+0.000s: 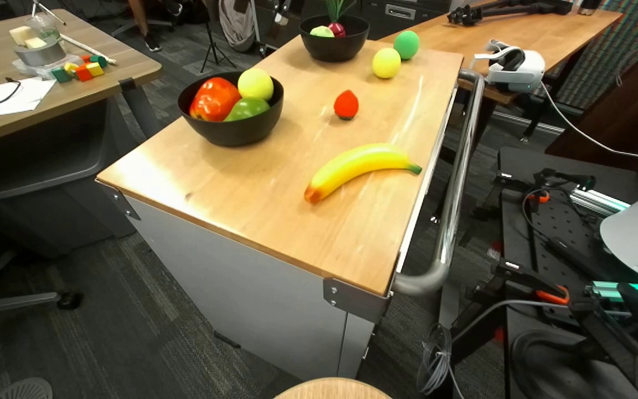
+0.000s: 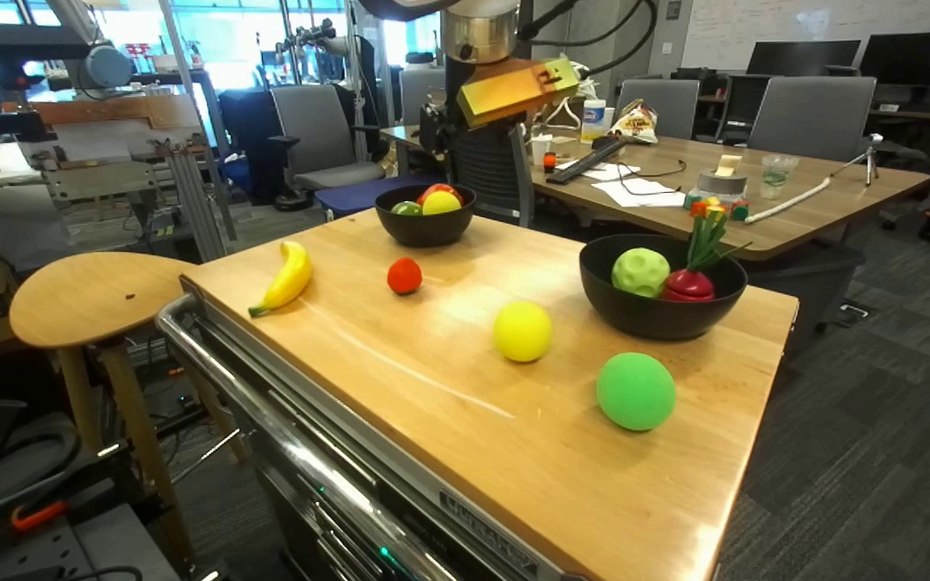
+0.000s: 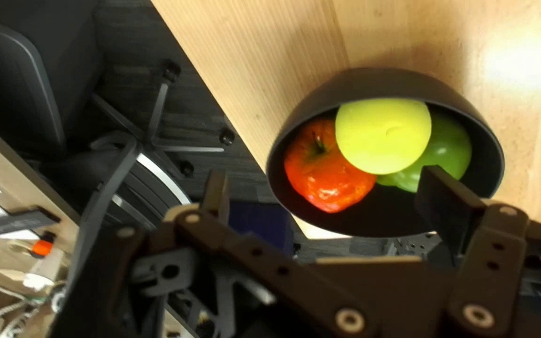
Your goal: Pick up all the fruits from the table and put 5 fruits in the bowl to the right and 4 fruits into the bowl to the left
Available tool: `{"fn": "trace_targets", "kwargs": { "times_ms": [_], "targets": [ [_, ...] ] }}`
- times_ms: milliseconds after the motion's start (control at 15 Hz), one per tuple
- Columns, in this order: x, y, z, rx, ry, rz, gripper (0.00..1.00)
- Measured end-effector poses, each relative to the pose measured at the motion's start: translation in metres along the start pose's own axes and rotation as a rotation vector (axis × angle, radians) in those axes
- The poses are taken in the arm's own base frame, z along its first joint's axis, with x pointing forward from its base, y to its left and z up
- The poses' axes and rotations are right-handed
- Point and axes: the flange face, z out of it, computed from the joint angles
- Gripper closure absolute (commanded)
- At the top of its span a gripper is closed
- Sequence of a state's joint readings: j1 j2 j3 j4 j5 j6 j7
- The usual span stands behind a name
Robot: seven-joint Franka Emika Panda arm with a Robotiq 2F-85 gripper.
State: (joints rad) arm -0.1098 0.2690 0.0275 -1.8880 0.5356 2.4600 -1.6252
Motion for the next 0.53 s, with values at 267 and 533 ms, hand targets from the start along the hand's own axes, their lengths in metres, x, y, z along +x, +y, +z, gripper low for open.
{"fn": "trace_targets", "kwargs": {
  "times_ms": [267, 533],
  "targets": [
    [-0.07, 0.018, -0.056, -0.073, -0.181, 0.159, 0.0],
    [-0.129, 0.005, -0.09, -0.061, -0.304, 0.29, 0.0]
  ]
}}
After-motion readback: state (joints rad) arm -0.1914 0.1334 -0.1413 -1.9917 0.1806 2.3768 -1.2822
